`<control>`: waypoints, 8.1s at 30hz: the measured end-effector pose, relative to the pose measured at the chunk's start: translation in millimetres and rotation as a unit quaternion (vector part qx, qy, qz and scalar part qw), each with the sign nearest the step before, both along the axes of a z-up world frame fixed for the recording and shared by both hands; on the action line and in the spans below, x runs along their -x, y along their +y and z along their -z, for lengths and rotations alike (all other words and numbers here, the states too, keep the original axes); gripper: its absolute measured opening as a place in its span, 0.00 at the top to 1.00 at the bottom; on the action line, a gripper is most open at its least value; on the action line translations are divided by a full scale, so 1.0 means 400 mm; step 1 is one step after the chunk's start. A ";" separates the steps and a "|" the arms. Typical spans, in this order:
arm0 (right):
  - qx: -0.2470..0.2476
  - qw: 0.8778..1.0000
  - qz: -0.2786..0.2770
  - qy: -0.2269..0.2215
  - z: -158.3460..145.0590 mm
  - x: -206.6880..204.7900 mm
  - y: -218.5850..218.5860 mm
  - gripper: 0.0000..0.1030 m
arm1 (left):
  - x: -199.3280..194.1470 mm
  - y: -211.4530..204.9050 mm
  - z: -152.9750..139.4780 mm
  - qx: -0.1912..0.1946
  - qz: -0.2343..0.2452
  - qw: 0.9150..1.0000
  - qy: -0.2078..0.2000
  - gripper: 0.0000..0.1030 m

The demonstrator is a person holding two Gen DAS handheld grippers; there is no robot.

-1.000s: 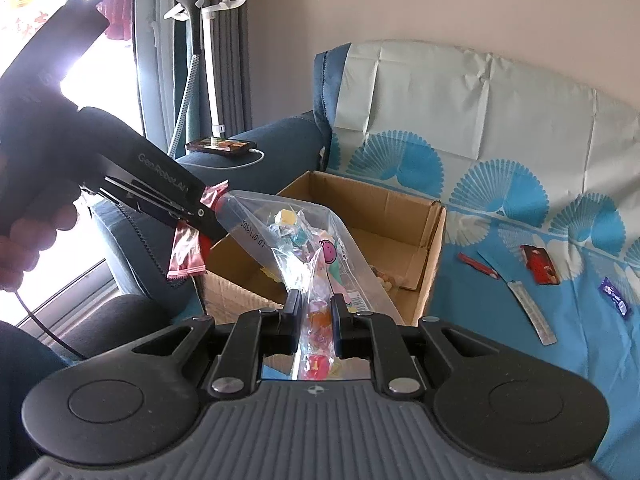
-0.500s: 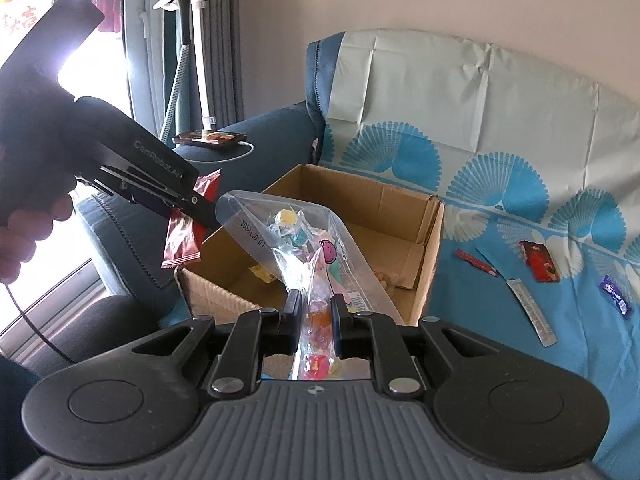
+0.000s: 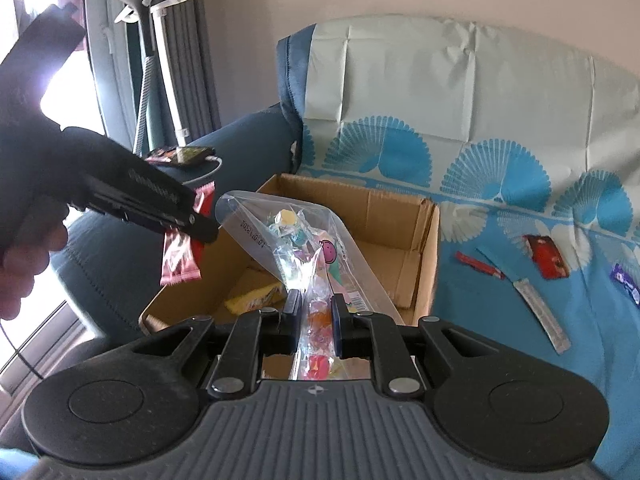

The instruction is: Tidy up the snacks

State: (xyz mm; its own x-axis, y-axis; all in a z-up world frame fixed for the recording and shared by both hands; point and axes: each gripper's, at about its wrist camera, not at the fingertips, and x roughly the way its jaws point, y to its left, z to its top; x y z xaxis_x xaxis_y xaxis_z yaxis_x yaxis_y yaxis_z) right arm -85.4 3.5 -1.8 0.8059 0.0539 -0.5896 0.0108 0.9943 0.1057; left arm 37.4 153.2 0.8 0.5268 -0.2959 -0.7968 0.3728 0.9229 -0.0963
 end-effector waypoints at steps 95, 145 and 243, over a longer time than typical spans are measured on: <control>0.037 0.999 0.008 0.005 -0.066 0.161 0.103 0.05 | 0.252 0.032 0.001 -0.100 -0.018 0.994 -0.043 0.00; -0.016 0.967 0.234 0.095 0.372 -0.069 -0.710 0.03 | -0.099 -0.605 -0.038 -0.117 0.030 0.993 0.019 0.00; 0.017 0.995 0.087 -0.056 -0.077 0.294 -0.001 0.73 | 0.336 0.000 -0.056 -0.037 0.048 0.997 -0.050 0.82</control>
